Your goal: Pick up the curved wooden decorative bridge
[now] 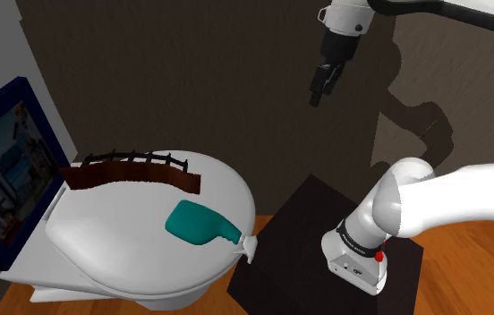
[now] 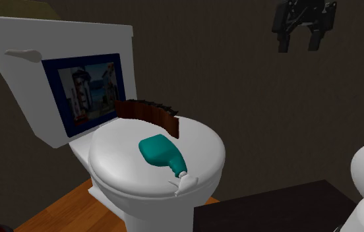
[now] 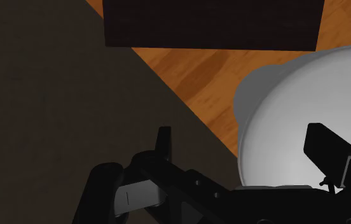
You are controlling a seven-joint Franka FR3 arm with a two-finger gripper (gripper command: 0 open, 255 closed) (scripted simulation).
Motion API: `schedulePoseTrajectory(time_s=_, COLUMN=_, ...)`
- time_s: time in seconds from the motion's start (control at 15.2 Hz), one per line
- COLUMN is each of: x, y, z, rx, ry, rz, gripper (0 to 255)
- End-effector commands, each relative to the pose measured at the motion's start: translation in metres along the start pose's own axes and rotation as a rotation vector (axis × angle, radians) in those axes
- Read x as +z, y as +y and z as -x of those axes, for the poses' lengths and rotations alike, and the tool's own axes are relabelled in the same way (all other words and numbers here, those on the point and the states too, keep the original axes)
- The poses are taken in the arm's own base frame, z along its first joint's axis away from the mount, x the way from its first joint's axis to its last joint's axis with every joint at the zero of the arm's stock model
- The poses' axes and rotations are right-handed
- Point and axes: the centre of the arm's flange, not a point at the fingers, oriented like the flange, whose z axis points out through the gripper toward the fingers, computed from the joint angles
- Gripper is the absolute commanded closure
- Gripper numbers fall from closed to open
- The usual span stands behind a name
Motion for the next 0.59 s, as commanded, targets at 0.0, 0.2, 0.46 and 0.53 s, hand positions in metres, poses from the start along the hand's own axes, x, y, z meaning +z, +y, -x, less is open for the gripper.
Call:
schedulePoseTrajectory(time_s=0.0, x=0.000, y=0.000, z=0.000, rx=0.000, ry=0.000, rz=0.000, gripper=0)
schedulePoseTrajectory(time_s=0.2, x=0.017, y=-0.019, z=-0.028, rx=-0.035, ry=0.016, rz=-0.004, gripper=0)
schedulePoseTrajectory(time_s=0.46, x=0.039, y=-0.045, z=-0.064, rx=-0.081, ry=0.037, rz=-0.010, gripper=0)
schedulePoseTrajectory(time_s=0.53, x=0.044, y=-0.052, z=-0.073, rx=-0.093, ry=0.042, rz=-0.011, gripper=0)
